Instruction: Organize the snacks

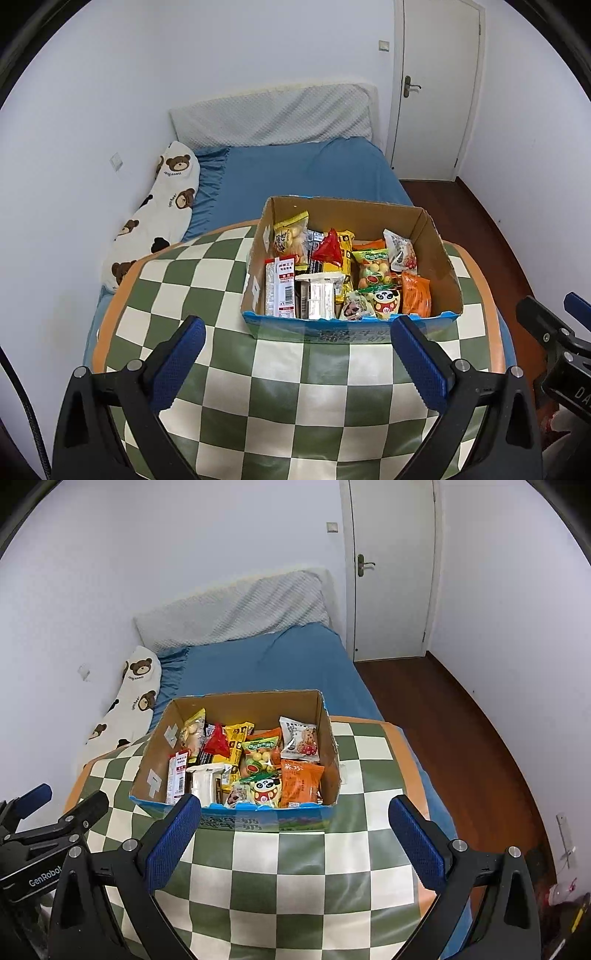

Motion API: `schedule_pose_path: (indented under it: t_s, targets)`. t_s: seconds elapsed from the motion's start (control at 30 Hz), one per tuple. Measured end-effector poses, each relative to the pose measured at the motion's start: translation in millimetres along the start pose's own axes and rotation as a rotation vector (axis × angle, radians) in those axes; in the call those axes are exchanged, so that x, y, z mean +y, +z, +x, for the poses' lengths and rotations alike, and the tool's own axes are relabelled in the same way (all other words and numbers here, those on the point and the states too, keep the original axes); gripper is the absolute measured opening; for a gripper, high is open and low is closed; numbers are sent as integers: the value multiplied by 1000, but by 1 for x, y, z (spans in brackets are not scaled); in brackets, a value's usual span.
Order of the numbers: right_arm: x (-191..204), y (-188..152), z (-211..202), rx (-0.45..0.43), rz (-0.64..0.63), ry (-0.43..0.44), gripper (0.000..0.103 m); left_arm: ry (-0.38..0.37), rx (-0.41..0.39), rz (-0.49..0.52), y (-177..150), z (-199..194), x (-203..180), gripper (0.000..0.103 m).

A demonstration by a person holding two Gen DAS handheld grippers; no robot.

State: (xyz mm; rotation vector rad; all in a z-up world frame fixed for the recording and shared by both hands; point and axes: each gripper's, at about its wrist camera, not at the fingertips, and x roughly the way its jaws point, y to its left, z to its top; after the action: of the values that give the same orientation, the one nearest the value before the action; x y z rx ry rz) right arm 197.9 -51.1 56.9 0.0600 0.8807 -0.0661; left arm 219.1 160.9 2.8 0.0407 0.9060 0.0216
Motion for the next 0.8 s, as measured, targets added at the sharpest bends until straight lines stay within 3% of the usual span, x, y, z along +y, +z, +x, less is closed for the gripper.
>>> schedule_pose_path:
  t_s: [0.8]
  targets:
    - [3,3,8,5,-27,-14,103,-10,-2,4,1,4,-1,103]
